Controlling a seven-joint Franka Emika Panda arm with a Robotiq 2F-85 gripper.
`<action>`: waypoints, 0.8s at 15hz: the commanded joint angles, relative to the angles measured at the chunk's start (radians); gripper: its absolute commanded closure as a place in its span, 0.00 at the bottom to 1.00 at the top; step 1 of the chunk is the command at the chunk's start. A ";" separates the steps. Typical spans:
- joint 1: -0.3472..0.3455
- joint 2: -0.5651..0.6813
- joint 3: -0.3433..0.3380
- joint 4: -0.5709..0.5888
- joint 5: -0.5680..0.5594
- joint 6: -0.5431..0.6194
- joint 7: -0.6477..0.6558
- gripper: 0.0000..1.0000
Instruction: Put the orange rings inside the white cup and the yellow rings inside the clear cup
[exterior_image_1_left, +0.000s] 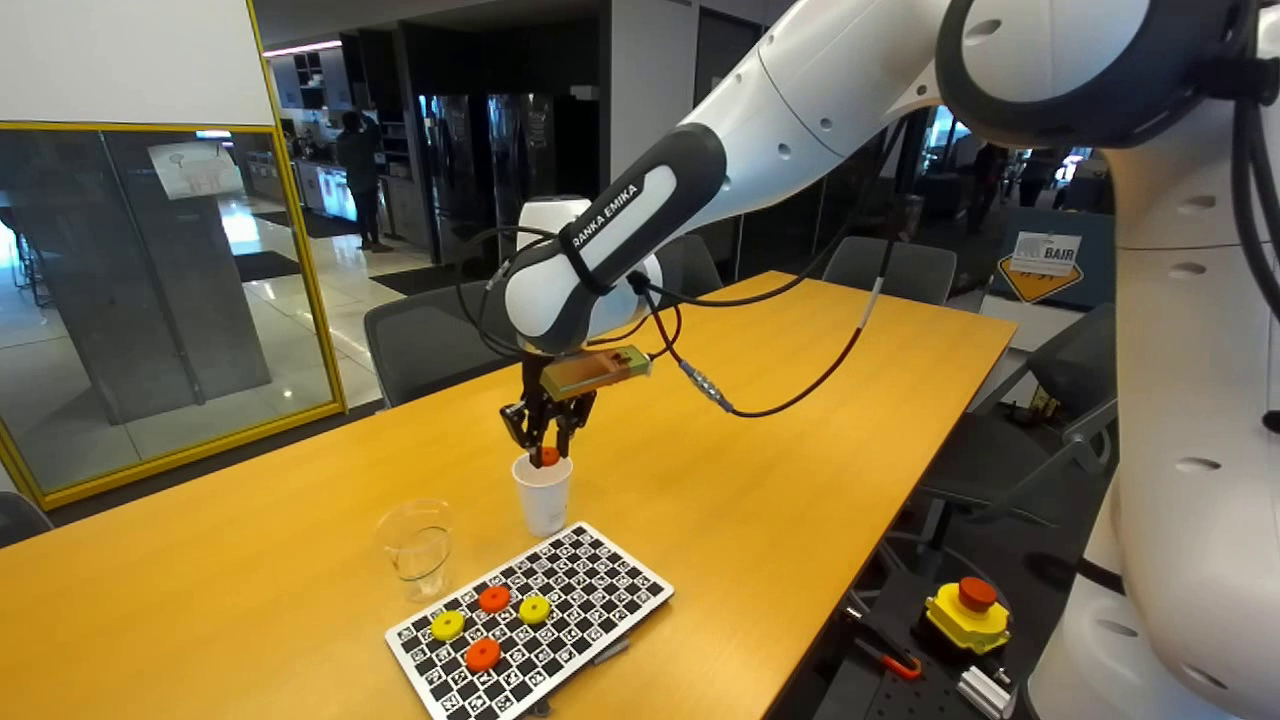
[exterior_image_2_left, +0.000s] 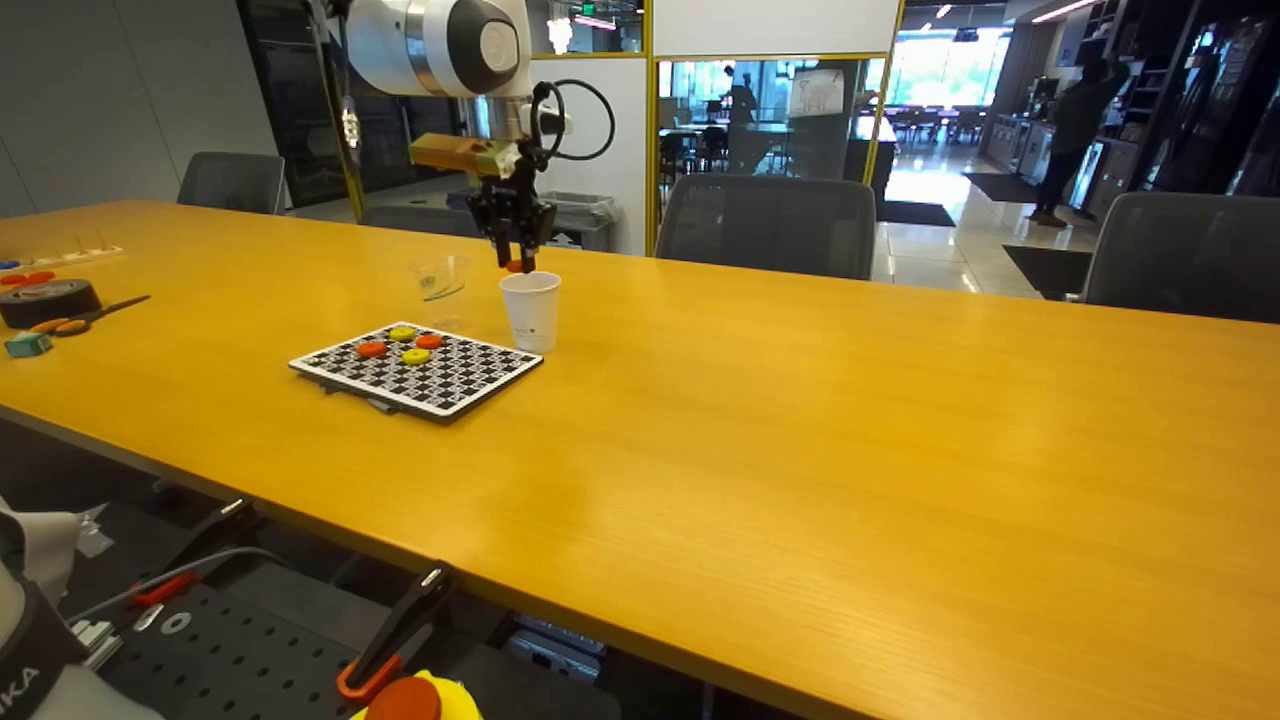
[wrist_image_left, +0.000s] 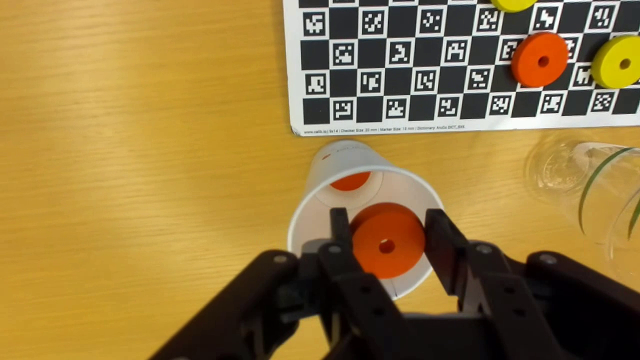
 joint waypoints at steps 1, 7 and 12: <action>-0.012 0.056 0.003 0.087 0.029 -0.045 -0.041 0.76; -0.016 0.084 0.004 0.120 0.047 -0.066 -0.048 0.26; 0.003 0.051 0.007 0.063 0.034 -0.052 -0.031 0.00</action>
